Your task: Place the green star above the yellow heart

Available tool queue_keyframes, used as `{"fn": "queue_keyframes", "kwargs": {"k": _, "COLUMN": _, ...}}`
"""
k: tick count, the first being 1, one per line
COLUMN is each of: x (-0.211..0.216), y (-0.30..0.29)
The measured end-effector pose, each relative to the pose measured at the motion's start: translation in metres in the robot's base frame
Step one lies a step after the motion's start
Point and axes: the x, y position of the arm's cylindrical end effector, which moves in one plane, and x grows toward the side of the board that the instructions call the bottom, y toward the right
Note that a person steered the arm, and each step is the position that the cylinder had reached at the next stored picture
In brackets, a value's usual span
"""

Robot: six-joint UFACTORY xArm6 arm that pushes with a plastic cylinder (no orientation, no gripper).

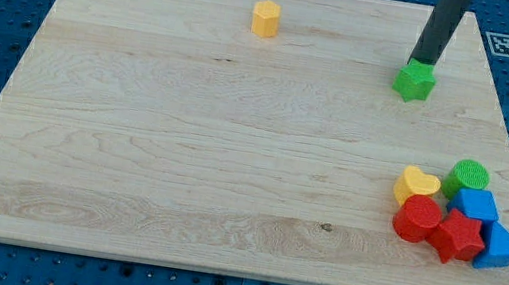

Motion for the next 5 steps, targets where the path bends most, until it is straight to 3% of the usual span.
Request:
{"fn": "queue_keyframes", "kwargs": {"k": 2, "x": 0.034, "y": -0.011}}
{"fn": "queue_keyframes", "kwargs": {"k": 5, "x": 0.121, "y": -0.024}}
